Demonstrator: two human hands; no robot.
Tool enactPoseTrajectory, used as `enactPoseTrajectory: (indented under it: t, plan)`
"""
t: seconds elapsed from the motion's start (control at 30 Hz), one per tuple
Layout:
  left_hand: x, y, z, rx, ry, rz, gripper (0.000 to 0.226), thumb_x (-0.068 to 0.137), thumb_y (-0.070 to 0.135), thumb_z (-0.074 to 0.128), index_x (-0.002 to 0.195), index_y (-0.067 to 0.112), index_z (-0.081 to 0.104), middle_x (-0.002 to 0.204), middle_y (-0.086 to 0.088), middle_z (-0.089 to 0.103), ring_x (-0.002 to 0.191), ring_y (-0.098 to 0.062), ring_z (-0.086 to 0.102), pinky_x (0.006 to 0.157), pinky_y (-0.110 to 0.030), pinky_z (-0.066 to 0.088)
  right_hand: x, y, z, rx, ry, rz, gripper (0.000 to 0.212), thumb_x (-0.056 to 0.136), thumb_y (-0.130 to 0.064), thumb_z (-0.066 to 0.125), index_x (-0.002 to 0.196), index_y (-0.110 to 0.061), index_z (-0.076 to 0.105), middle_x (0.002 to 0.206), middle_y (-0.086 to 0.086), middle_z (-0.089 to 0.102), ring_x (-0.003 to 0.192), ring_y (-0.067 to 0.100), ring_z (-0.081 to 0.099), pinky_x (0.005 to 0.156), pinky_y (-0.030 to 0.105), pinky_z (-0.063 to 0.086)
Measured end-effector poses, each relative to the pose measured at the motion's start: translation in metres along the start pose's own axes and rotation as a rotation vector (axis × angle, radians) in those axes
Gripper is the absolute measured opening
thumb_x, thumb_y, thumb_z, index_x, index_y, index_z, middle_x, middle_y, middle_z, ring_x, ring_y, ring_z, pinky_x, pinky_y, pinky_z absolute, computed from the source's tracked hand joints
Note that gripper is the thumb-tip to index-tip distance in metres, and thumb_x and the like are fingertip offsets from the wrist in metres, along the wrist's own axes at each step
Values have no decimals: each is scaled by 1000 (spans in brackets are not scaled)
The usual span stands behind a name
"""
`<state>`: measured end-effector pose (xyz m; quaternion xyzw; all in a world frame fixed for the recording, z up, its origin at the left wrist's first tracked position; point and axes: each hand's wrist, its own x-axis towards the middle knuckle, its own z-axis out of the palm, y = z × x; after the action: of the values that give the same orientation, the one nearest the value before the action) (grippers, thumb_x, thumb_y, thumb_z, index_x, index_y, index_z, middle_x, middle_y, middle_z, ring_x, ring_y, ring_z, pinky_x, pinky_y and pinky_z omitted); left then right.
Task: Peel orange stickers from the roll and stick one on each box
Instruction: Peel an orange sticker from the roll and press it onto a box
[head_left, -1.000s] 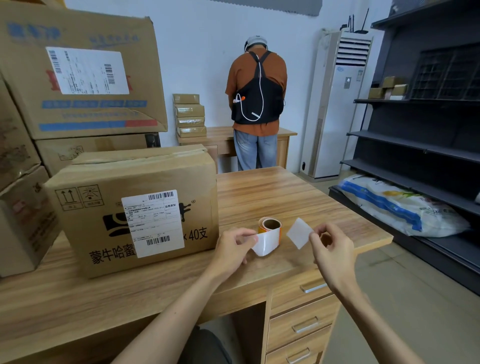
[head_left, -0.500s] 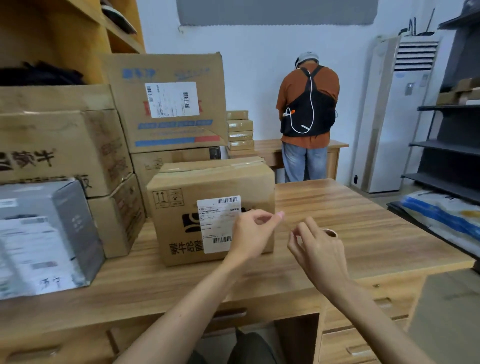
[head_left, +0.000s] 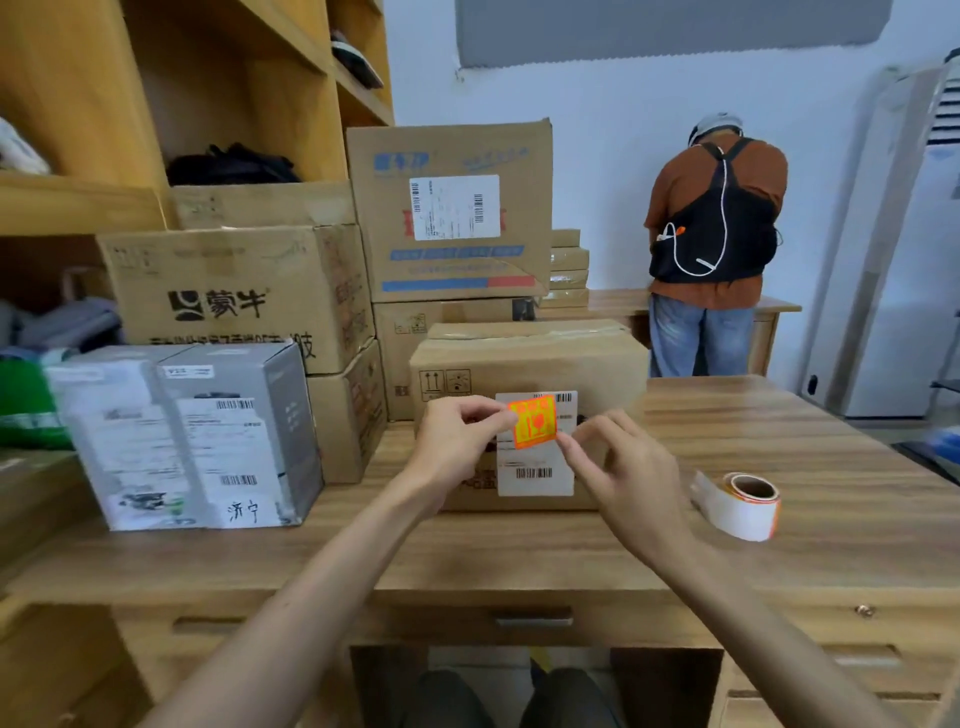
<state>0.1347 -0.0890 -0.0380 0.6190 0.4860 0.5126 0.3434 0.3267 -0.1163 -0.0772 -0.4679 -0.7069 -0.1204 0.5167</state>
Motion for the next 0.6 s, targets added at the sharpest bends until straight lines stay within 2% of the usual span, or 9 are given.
enactPoseTrajectory:
  t: [0.07,0.13,0.23,0.3,0.37,0.47,0.53,0.6]
  plan:
    - [-1,-1,-17,-2,-32,55,12,94,12,70,99,2,76,41,19,51,37,4,44,39,-8,28,11,-3,9,203,-44,159,17,90,-37,69,82,-22,66,84,-11,63,69,3,56,59,24,42]
    - [-2,-4,-33,35,-49,97,12,93,11,71,100,3,76,46,20,57,41,6,48,43,-6,33,21,-9,17,333,-110,242,11,89,-33,71,83,-25,68,84,-11,66,66,1,55,57,16,37]
    - [3,-12,-49,86,-33,136,11,90,20,76,97,12,79,66,13,66,54,3,50,57,-15,41,30,-20,29,517,-199,343,7,90,-30,71,86,-24,72,80,-12,68,55,4,52,52,21,44]
    - [7,-17,-56,78,-5,142,8,88,21,77,94,16,80,69,11,66,55,2,47,59,-21,39,34,-25,38,549,-223,381,6,89,-26,72,85,-21,73,73,-19,67,54,4,49,54,24,45]
    - [10,-20,-62,94,16,159,4,88,22,78,90,21,81,70,15,68,63,-1,49,63,-23,41,39,-28,46,571,-229,391,7,89,-23,73,82,-21,72,77,-15,66,59,1,51,57,21,42]
    - [15,-27,-70,148,61,226,6,87,23,79,85,29,79,85,13,72,76,-5,53,73,-23,43,44,-35,53,500,-229,301,13,88,-23,72,76,-25,70,95,-6,62,81,-1,53,66,11,39]
    - [17,-30,-73,236,116,300,5,87,25,79,84,29,78,102,13,68,91,-3,55,78,-16,40,47,-37,59,259,-163,126,10,87,-25,73,79,-21,71,105,-5,60,99,8,50,78,16,36]
    - [18,-32,-75,331,173,363,4,88,29,77,85,28,79,121,16,64,115,-1,51,91,-20,39,52,-39,66,112,-102,-10,8,86,-25,74,80,-20,71,121,-3,59,115,16,47,91,25,32]
